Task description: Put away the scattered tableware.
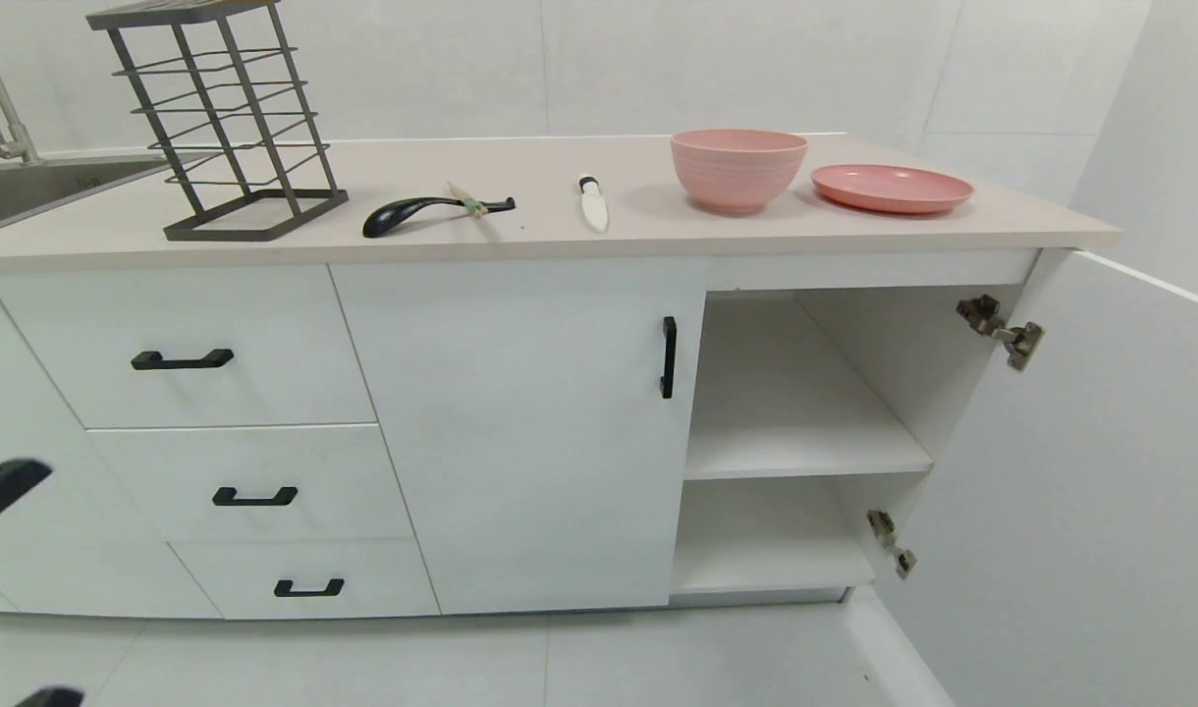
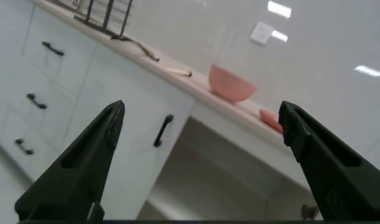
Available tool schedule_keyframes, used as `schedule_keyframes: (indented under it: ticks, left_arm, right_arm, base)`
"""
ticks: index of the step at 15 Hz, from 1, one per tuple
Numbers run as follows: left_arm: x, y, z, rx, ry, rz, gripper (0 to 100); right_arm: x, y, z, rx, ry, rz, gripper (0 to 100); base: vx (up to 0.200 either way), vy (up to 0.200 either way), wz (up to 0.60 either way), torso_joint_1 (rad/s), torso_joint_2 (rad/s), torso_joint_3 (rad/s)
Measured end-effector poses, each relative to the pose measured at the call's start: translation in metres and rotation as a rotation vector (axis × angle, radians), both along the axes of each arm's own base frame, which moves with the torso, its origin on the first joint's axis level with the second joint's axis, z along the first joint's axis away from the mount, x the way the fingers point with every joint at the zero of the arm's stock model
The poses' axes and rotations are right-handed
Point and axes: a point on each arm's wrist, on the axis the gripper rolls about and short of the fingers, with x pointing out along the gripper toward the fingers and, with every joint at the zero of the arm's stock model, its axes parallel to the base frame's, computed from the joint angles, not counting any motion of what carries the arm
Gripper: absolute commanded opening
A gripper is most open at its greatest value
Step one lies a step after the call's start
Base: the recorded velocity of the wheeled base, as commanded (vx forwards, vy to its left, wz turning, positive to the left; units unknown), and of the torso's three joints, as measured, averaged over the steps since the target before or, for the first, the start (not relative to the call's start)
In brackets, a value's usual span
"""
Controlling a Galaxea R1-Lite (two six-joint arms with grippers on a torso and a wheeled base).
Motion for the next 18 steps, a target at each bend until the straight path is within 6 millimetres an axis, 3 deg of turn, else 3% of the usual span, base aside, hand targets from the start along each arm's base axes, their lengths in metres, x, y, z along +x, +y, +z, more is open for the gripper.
schedule_keyframes:
  ticks: [3, 5, 8, 10, 13, 15, 18]
  left_arm:
    - [-0.038, 0.014, -0.032, 0.026, 0.083, 0.126, 100]
    - [-0.053, 0.018, -0.041, 0.003, 0.066, 0.227, 100]
    - [-0.057, 0.019, -0.053, -0.01, 0.048, 0.29, 100]
    - [-0.052, 0.019, -0.075, 0.001, 0.101, 0.332, 100]
    - [-0.047, 0.019, -0.098, 0.03, 0.205, 0.347, 100]
    - [-0.047, 0.019, -0.1, 0.032, 0.219, 0.355, 100]
    - [-0.046, 0.02, -0.108, 0.054, 0.288, 0.409, 100]
  right_arm:
    - [-0.025, 0.006, -0.035, -0.039, 0.134, 0.093, 100]
    - [-0.04, 0.009, -0.053, -0.089, 0.172, 0.227, 100]
    - [-0.053, 0.007, -0.053, -0.119, 0.096, 0.359, 100]
    - [-0.055, 0.006, -0.06, -0.112, 0.109, 0.345, 100]
    - [-0.055, 0.005, -0.078, -0.055, 0.205, 0.211, 100]
    - [-0.054, 0.004, -0.086, -0.019, 0.265, 0.123, 100]
    - [-0.048, -0.004, -0.097, 0.153, 0.407, -0.289, 100]
  base:
    - [0.0, 0.0, 0.0, 0.0, 0.0, 0.0]
    - [0.0, 0.0, 0.0, 0.0, 0.0, 0.0]
    - [0.0, 0.0, 0.0, 0.0, 0.0, 0.0]
    - [0.0, 0.0, 0.0, 0.0, 0.0, 0.0]
    - [0.0, 0.0, 0.0, 0.0, 0.0, 0.0]
    - [0.0, 0.0, 0.0, 0.0, 0.0, 0.0]
    - [0.0, 0.0, 0.0, 0.0, 0.0, 0.0]
